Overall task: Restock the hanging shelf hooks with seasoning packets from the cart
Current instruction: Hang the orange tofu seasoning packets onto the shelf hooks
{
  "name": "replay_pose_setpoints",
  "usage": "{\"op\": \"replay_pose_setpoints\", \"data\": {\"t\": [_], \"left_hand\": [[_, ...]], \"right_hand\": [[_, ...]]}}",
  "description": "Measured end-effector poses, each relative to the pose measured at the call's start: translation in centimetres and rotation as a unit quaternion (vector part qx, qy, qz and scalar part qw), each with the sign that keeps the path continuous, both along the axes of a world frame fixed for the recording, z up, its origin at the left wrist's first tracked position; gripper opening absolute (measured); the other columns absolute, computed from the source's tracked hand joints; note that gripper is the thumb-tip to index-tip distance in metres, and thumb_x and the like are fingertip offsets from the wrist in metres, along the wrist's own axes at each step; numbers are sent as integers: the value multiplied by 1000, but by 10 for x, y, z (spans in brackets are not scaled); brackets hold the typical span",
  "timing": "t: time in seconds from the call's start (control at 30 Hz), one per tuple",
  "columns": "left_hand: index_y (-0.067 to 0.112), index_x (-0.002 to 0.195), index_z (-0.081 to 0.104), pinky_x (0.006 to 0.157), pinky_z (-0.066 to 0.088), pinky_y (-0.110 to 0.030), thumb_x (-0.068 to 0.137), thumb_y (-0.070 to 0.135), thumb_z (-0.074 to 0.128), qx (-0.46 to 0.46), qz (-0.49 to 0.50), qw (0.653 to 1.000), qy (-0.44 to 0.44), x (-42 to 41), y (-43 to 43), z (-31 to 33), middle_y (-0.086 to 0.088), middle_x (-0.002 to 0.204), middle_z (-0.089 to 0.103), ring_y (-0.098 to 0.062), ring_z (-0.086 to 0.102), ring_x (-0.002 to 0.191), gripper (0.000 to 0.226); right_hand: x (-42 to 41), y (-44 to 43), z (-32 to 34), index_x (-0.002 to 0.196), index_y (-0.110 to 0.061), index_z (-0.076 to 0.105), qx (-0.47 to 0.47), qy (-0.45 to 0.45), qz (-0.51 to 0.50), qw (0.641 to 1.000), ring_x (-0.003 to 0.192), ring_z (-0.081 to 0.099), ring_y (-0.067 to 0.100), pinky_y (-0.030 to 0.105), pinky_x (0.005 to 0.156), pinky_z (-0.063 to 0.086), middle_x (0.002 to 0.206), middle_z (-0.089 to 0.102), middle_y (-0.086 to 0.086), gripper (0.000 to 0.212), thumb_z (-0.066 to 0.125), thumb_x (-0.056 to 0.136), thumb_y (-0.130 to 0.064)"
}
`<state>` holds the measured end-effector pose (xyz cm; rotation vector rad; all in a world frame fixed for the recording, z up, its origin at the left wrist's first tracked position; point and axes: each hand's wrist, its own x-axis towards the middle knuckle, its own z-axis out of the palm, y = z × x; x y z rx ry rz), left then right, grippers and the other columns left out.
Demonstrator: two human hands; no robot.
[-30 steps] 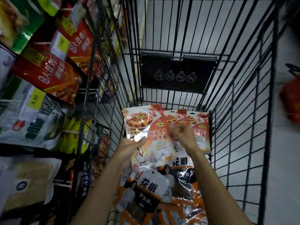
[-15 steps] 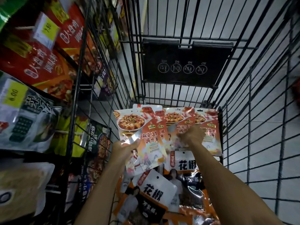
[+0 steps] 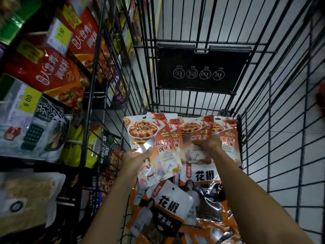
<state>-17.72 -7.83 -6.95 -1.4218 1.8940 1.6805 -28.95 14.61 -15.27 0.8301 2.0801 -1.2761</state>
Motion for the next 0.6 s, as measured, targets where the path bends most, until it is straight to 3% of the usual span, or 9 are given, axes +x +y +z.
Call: {"op": "replay_pose_setpoints", "data": {"t": [0.07,0.13,0.23,0.27,0.33,0.4,0.5,0.57,0.6], "left_hand": [[0,122,53,91,51,-42,72,30,82,10,-11,1000,2,1,1,4,-17,114,65,-30,62,102,64],[-1,113,58,81,54,-36,70,33,82,8,-26,1000,5,1,5,11,-13,110,67,-26,64,97,60],[-5,128,47,97,48,-42,68,39,82,3,-30,999,-19,1,13,27,-18,125,58,-32,56,116,82],[-7,124,49,96,49,-40,67,39,82,7,-35,999,-22,1,15,34,-18,120,59,-31,57,113,80],[1,89,54,74,50,-27,66,35,81,20,-39,999,-2,2,18,49,-7,86,58,-18,58,81,49],[15,69,40,63,43,-22,72,26,81,11,-34,999,24,4,22,71,1,70,46,-10,47,64,42],[8,83,57,71,52,-31,70,21,84,0,-49,996,74,13,26,113,-7,84,63,-20,62,79,33],[-2,103,65,86,55,-45,66,27,87,-5,-65,993,99,23,28,147,-18,101,69,-32,67,94,52],[-2,101,67,86,55,-45,63,32,87,-17,-71,991,113,30,29,163,-18,100,70,-32,67,93,55]], "right_hand": [[3,3,3,72,-9,59,-25,-18,-15,999,48,63,16,19,38,48,66,66,5,32,88,63,-16],[8,5,7,74,-7,60,-35,-29,-31,999,67,69,27,34,62,59,77,69,9,35,90,59,-18],[16,11,22,74,-7,62,-47,3,-56,997,77,70,34,45,71,59,81,71,12,31,88,62,-15],[19,14,31,81,-4,64,-57,19,-52,997,80,70,35,47,73,59,86,71,14,29,86,65,-13],[26,20,52,98,1,64,-75,47,-50,995,85,70,37,52,80,57,94,71,18,35,82,70,-9],[36,27,78,97,-3,60,-89,81,-48,992,85,70,38,53,79,57,91,69,16,27,77,76,-5],[55,36,124,88,-12,58,-126,117,-36,984,79,71,28,39,70,60,88,68,11,17,72,80,-6],[70,40,156,91,-9,61,-147,131,-17,980,79,72,28,35,67,59,91,70,12,16,73,80,-10],[77,43,173,95,-8,61,-160,134,-8,978,78,71,28,33,65,59,92,70,12,19,73,80,-12]]}}
